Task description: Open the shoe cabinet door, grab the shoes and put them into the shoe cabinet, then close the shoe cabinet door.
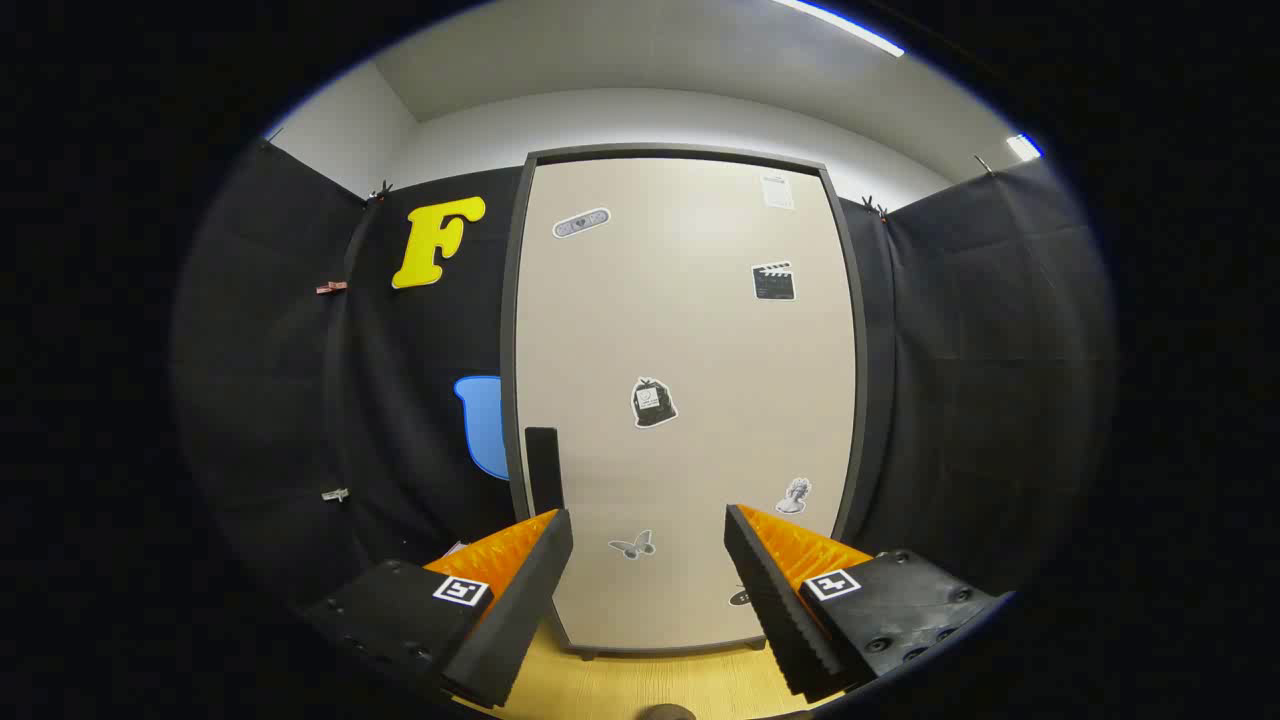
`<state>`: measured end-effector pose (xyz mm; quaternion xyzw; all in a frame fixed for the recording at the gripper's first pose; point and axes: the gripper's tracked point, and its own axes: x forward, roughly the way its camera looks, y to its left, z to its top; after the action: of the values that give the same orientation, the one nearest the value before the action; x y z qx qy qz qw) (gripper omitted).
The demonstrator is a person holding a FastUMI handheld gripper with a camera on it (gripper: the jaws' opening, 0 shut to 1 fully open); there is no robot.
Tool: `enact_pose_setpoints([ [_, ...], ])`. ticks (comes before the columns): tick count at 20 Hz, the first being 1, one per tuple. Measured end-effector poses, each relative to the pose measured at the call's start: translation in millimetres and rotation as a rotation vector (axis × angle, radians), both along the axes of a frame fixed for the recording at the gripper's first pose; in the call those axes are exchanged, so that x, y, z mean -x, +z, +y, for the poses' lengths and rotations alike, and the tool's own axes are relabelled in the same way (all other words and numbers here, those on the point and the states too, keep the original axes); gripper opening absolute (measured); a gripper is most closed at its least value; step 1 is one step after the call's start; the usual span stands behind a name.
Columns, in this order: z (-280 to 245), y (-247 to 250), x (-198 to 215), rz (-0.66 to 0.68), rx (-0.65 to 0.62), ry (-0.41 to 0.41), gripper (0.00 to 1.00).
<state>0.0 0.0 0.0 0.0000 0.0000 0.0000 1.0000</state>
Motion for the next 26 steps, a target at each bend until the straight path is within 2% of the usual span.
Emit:
enact_pose_setpoints([
  [16,6,-3,-8,0.011,0.005,-0.007,0.98],
  [26,57,-13,-45,0.012,-0.009,0.060,0.98],
])
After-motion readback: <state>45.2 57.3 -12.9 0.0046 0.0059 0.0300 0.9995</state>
